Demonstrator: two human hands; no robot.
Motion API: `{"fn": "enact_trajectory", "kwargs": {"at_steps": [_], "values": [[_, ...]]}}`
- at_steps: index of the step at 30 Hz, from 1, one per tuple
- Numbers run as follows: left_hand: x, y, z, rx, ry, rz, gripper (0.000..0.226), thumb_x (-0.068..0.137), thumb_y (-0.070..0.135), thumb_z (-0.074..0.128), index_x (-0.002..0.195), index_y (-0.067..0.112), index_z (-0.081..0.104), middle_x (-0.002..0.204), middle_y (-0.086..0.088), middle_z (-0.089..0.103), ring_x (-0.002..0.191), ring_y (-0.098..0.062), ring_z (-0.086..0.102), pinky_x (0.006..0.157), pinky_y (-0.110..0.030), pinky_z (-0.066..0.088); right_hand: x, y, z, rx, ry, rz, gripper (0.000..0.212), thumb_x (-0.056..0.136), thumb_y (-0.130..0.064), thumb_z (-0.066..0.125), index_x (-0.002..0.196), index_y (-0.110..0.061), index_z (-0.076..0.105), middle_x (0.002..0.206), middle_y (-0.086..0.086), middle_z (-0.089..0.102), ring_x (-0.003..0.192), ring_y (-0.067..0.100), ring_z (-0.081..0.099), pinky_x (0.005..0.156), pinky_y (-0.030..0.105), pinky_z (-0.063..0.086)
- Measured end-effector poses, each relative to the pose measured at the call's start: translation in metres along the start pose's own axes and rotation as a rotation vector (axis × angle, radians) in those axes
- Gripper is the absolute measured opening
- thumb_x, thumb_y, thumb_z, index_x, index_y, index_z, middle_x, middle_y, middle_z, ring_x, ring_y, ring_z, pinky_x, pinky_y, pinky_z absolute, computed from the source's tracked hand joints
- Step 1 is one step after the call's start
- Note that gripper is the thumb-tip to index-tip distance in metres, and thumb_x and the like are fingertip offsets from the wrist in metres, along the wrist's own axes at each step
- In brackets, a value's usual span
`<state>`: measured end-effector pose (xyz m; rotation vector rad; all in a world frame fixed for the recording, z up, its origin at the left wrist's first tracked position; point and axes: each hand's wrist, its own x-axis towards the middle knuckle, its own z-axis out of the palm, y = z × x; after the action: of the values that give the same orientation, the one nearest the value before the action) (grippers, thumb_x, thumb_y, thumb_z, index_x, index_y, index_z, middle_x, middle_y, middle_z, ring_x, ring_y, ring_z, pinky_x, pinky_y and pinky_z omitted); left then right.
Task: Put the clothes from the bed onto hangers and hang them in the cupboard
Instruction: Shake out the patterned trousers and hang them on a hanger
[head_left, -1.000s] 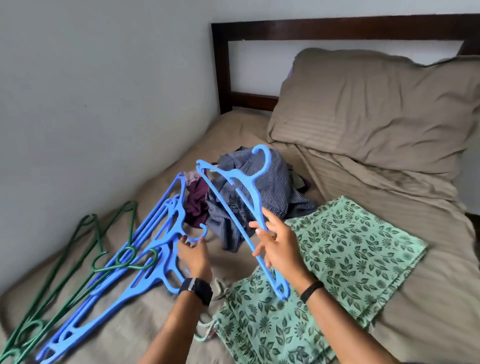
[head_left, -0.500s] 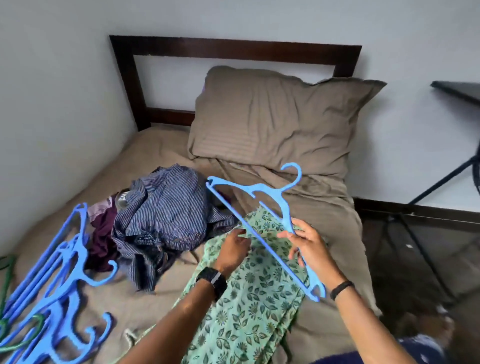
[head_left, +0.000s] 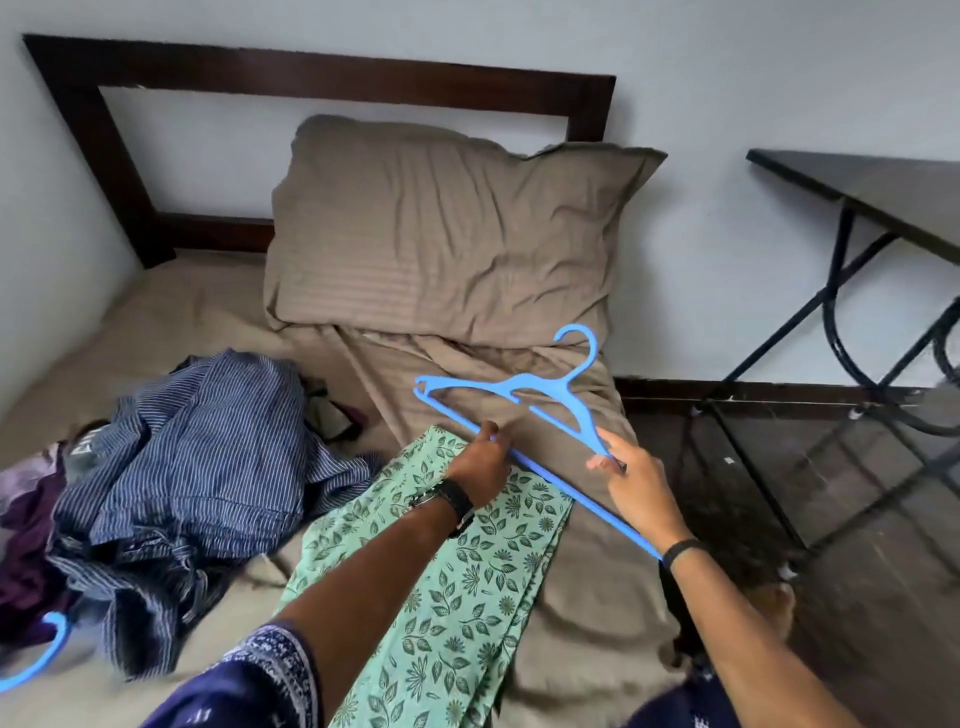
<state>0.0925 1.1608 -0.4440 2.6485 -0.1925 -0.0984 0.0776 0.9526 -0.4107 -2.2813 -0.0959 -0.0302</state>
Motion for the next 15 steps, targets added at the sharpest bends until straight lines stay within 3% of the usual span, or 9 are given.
{"fn": "enact_trajectory", "kwargs": {"at_steps": [4, 7, 10, 12, 15], "values": [[0.003, 0.002, 0.002, 0.018, 0.109, -0.009, 0.035, 0.088, 0.003, 0.045, 0.123, 0.005, 0.047, 0.125, -0.014, 0.038, 0.097, -0.039, 0.055, 0.078, -0.045, 0.048, 0.002, -0.001, 0.000, 0.009, 0.047, -0.036, 0.039, 0.091, -0.006, 0.052, 0.129, -0.016, 0.059, 0.102, 0.002, 0.072, 0.098, 0.019, 0.062, 0.088, 0.024, 0.043], [0.004, -0.004, 0.010, 0.200, -0.015, -0.011, 0.035, 0.093, 0.009, 0.043, 0.127, 0.004, 0.052, 0.125, -0.014, 0.040, 0.109, -0.037, 0.046, 0.090, -0.046, 0.046, 0.001, -0.007, 0.000, 0.071, 0.010, -0.086, 0.038, 0.088, 0.001, 0.052, 0.122, -0.011, 0.064, 0.092, 0.013, 0.070, 0.083, 0.017, 0.058, 0.076, 0.012, 0.040], [0.003, -0.008, 0.009, 0.256, -0.059, -0.005, 0.034, 0.094, 0.010, 0.045, 0.125, 0.004, 0.056, 0.126, -0.013, 0.039, 0.110, -0.034, 0.045, 0.093, -0.041, 0.045, -0.003, -0.015, -0.006, 0.157, -0.056, -0.121, 0.037, 0.087, 0.006, 0.053, 0.118, -0.010, 0.066, 0.088, 0.023, 0.066, 0.077, 0.012, 0.049, 0.069, 0.003, 0.036], [0.000, -0.006, 0.005, 0.162, 0.010, -0.004, 0.032, 0.092, 0.013, 0.050, 0.123, 0.010, 0.060, 0.122, -0.013, 0.043, 0.107, -0.032, 0.050, 0.092, -0.042, 0.045, -0.006, -0.019, -0.010, 0.176, -0.094, -0.131, 0.038, 0.088, 0.008, 0.052, 0.119, -0.010, 0.064, 0.078, 0.021, 0.062, 0.073, 0.009, 0.048, 0.068, 0.002, 0.036], [-0.009, -0.002, -0.002, -0.033, 0.160, -0.011, 0.026, 0.090, 0.013, 0.053, 0.114, 0.015, 0.062, 0.116, -0.014, 0.056, 0.102, -0.034, 0.058, 0.086, -0.041, 0.048, -0.010, -0.022, -0.008, 0.159, -0.183, -0.126, 0.039, 0.091, 0.006, 0.051, 0.127, -0.008, 0.059, 0.072, 0.003, 0.064, 0.067, -0.002, 0.053, 0.074, -0.001, 0.038]]}}
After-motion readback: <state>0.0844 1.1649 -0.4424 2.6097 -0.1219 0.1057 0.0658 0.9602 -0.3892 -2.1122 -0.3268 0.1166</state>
